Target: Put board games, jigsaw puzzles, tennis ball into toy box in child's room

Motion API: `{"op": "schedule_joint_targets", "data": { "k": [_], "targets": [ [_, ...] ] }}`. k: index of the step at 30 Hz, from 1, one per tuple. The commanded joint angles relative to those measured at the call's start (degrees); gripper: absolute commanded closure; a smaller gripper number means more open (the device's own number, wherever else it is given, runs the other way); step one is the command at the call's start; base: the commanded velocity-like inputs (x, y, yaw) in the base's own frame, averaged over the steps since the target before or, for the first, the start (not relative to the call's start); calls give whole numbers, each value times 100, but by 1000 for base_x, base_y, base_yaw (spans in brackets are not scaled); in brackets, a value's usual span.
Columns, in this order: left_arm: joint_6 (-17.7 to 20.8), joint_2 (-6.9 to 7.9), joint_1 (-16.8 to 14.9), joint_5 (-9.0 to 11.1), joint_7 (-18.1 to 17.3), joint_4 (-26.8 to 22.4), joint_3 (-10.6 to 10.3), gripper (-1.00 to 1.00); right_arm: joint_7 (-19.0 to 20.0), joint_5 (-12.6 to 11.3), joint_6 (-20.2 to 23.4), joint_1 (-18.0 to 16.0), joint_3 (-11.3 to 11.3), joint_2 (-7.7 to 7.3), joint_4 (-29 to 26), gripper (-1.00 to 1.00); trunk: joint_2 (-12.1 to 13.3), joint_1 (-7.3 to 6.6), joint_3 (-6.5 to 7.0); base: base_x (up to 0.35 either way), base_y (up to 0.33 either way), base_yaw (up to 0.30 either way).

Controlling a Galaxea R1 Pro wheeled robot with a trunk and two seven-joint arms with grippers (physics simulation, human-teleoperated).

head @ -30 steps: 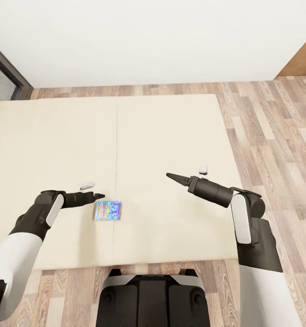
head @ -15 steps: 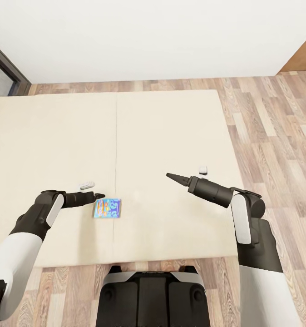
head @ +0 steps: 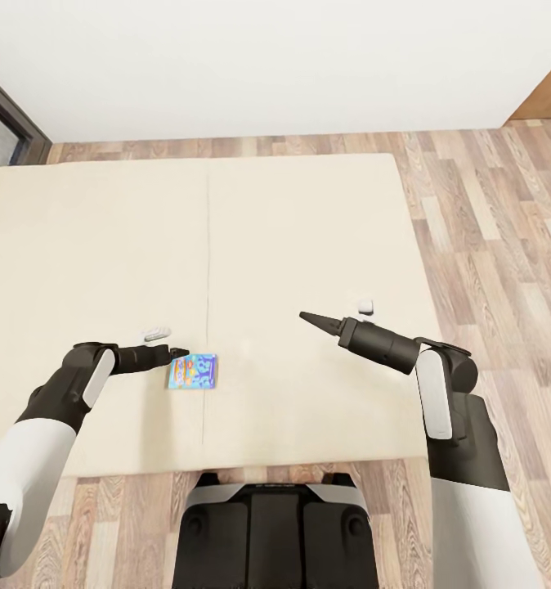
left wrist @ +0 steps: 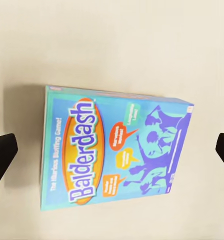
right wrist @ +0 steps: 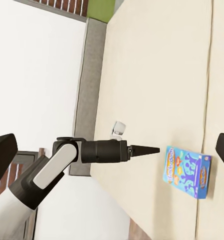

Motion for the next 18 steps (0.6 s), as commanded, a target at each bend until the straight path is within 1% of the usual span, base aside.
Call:
{"op": "schedule_joint_targets", "data": {
  "k": [1,18],
  "targets": [
    [36,-1,-4,2,-18,-2,11,-100,43,31,22,-3,-13,6,-1,-100,-9,3,-15,0,0,0],
    [18,-3,-6,2,-23,-2,13,-100,43,32,22,-6,-4,14,-1,-100,-9,3,-158,0,0,0]
  ]
}}
